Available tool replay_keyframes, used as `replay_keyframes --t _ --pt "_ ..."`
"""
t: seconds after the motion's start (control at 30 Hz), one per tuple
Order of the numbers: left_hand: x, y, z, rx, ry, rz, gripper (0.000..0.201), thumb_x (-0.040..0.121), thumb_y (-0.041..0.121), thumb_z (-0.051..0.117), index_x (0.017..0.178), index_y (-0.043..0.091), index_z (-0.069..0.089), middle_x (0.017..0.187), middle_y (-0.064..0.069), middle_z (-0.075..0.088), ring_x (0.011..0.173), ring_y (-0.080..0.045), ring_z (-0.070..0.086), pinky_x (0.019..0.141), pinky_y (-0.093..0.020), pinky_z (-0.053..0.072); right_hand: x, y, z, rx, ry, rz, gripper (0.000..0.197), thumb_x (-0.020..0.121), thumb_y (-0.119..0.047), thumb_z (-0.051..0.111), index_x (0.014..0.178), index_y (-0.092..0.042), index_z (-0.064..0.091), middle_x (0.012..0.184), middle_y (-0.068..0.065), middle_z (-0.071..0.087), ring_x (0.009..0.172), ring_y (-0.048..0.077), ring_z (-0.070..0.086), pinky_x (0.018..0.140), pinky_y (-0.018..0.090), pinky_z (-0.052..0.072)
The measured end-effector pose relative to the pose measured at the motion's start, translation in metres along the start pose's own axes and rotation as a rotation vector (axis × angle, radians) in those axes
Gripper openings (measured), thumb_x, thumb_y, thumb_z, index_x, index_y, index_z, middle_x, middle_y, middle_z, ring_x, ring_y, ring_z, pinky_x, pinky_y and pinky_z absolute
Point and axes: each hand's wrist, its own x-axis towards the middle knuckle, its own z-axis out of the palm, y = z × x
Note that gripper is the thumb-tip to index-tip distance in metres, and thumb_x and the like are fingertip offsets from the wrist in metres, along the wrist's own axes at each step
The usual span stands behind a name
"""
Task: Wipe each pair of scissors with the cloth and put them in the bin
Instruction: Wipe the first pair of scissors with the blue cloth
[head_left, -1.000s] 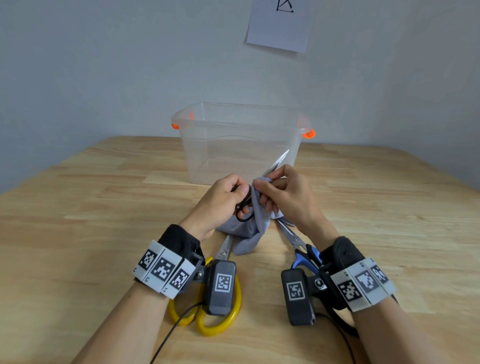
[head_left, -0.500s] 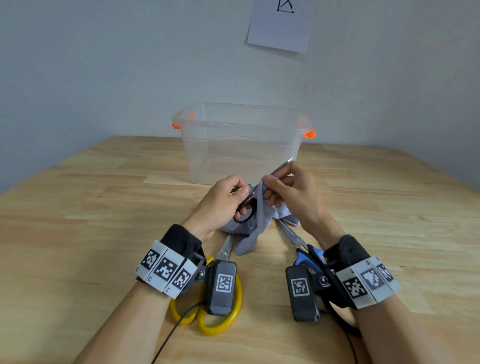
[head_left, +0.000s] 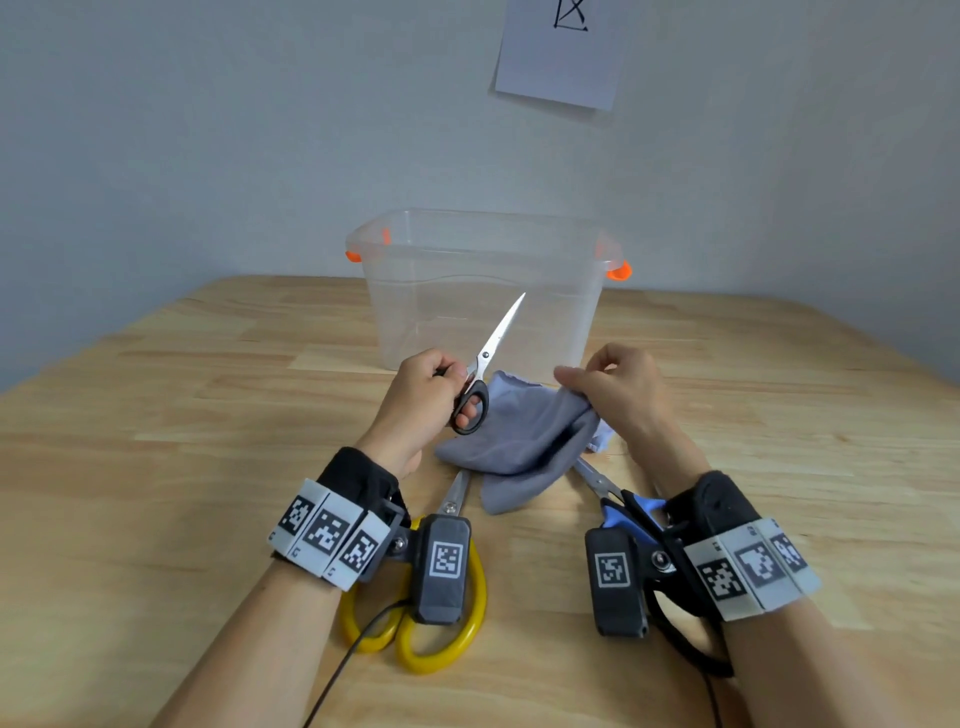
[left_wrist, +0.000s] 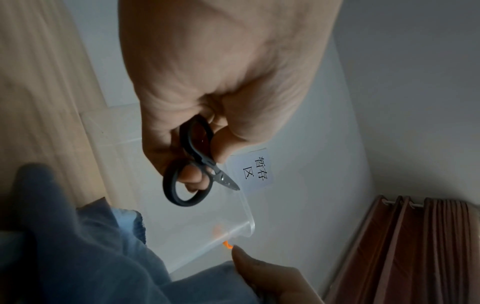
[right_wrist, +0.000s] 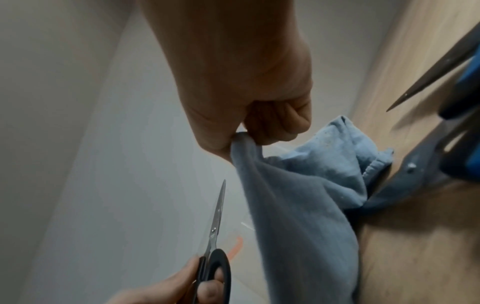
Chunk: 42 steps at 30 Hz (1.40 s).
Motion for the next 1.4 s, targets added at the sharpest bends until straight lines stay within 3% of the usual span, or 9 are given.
replay_keyframes --t 0.23,0.37,0.43,0.53,0.6,0.87,1.17,1.3,1.4 --pt "-0.002 0.000 0.004 0.014 -0.022 -0.014 0.022 0.104 0.006 0.044 0.084 0.006 0.052 0.068 -0.012 0.056 0.057 -0.020 0.051 0.051 -0.025 0.046 -0.003 -0.001 0.003 -0.029 -0.080 0.124 0.061 0.088 -0.048 0.068 0.071 0.010 0.060 0.066 0.003 0.058 0.065 0.020 0.052 0.065 0.032 0.044" --pt "-0.002 0.000 0.005 0.022 -0.027 -0.021 0.022 0.104 0.007 0.044 0.084 0.006 0.052 0.069 -0.012 0.057 0.059 -0.021 0.051 0.053 -0.026 0.046 0.005 0.007 0.000 -0.045 -0.014 0.142 0.040 0.100 -0.034 0.055 0.092 0.003 0.068 0.069 0.008 0.069 0.050 0.016 0.064 0.063 0.032 0.052" --pt "-0.002 0.000 0.005 0.025 -0.033 -0.022 0.022 0.104 0.007 0.044 0.084 0.006 0.052 0.068 -0.012 0.058 0.059 -0.021 0.051 0.052 -0.026 0.046 0.008 0.010 -0.001 -0.218 -0.026 0.121 0.024 0.096 -0.024 0.061 0.111 -0.005 0.065 0.081 0.010 0.069 0.068 0.021 0.067 0.067 0.031 0.049" --pt "-0.003 0.000 0.007 0.029 -0.045 -0.026 0.023 0.104 0.007 0.044 0.083 0.007 0.053 0.067 -0.010 0.058 0.059 -0.021 0.052 0.052 -0.026 0.046 0.012 0.017 0.000 -0.489 -0.097 0.144 0.046 0.092 -0.029 0.065 0.135 -0.014 0.057 0.132 0.012 0.058 0.121 0.031 0.054 0.097 0.036 0.046" --pt "-0.004 0.000 0.007 0.034 -0.049 -0.023 0.023 0.104 0.007 0.044 0.084 0.007 0.054 0.067 -0.010 0.058 0.060 -0.022 0.053 0.053 -0.026 0.047 0.013 0.019 0.002 -0.515 -0.143 0.191 0.052 0.095 -0.034 0.060 0.142 -0.014 0.050 0.138 0.013 0.055 0.133 0.034 0.042 0.108 0.041 0.038" --pt "-0.006 0.003 0.007 0.023 -0.067 -0.011 0.020 0.104 0.007 0.045 0.087 0.005 0.055 0.069 -0.008 0.058 0.063 -0.022 0.053 0.055 -0.027 0.047 0.010 0.021 0.002 -0.197 -0.072 0.167 0.018 0.082 -0.005 0.063 0.091 0.009 0.070 0.072 0.010 0.058 0.070 0.021 0.051 0.063 0.031 0.040" --pt "-0.008 0.004 0.007 -0.016 -0.075 0.010 0.023 0.104 0.008 0.046 0.083 0.006 0.054 0.068 -0.007 0.058 0.060 -0.021 0.053 0.053 -0.025 0.048 -0.002 0.004 0.005 0.138 -0.043 0.054 0.014 0.081 -0.008 0.074 0.069 -0.014 0.071 0.066 0.002 0.064 0.064 0.014 0.057 0.057 0.025 0.045" --pt "-0.008 0.005 0.008 -0.025 -0.079 0.013 0.021 0.104 0.007 0.045 0.085 0.005 0.054 0.069 -0.008 0.058 0.057 -0.018 0.054 0.051 -0.023 0.048 -0.006 0.003 0.009 0.169 -0.070 0.015 0.008 0.082 -0.012 0.079 0.077 -0.010 0.074 0.065 0.004 0.065 0.059 0.010 0.058 0.050 0.016 0.046" --pt "-0.008 0.004 0.008 -0.033 -0.080 0.012 0.022 0.104 0.006 0.045 0.084 0.005 0.053 0.069 -0.008 0.057 0.056 -0.017 0.054 0.050 -0.022 0.048 -0.004 0.005 0.008 0.237 -0.145 0.056 0.021 0.078 -0.013 0.084 0.094 -0.003 0.075 0.082 0.011 0.071 0.071 0.013 0.065 0.066 0.022 0.054"
